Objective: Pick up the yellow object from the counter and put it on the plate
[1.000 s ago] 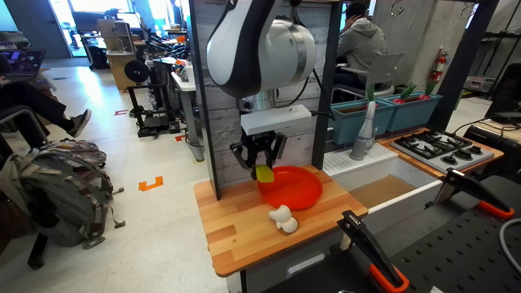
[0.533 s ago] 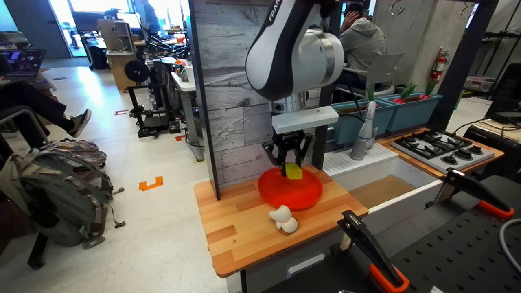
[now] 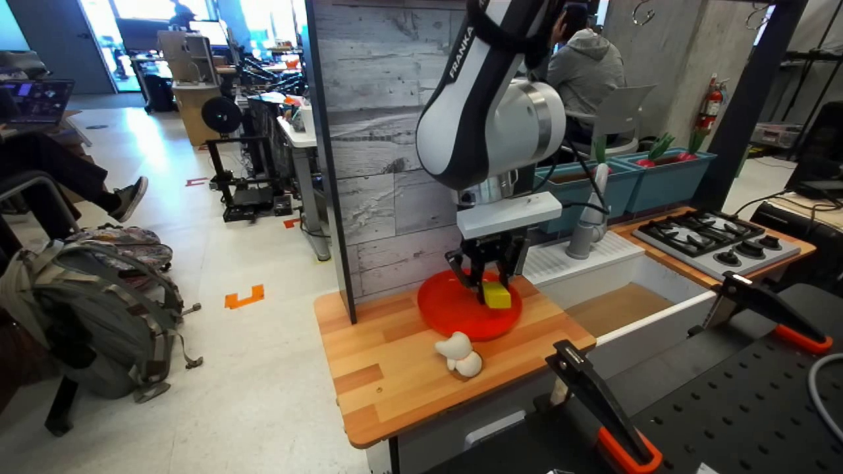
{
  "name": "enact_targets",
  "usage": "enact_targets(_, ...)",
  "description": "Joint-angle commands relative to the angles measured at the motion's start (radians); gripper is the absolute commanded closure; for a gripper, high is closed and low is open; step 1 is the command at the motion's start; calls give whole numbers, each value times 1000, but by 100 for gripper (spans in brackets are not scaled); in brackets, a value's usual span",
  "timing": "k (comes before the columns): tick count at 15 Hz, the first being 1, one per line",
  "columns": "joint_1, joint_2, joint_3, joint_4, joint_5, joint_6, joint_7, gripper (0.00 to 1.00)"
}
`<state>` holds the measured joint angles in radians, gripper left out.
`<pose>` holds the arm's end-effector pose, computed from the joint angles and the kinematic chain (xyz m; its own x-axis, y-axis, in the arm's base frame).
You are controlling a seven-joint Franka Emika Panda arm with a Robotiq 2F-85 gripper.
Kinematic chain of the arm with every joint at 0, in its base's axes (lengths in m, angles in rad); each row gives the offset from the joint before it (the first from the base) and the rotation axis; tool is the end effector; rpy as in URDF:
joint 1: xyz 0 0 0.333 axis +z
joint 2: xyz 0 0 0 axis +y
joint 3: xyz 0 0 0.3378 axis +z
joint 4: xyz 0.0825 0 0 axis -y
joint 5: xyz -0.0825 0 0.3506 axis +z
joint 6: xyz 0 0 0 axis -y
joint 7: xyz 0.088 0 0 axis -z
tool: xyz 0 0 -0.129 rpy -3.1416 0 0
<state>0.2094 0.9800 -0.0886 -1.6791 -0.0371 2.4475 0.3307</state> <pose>0.6174 0.0770 0.0377 0.9729 -0.1579 -0.1692 -0.1321 -0.9792 0.1539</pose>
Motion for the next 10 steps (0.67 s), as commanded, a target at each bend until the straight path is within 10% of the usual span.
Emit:
enact_targets(1, 3, 44, -1, 67, 2, -48, 17, 83)
enact_targets(6, 4, 84, 2, 127, 4, -77, 21, 83)
enact_targets(8, 8, 93, 0, 141, 1, -82, 26, 33)
enact_targets(10, 11, 96, -1, 147, 0, -83, 31, 26)
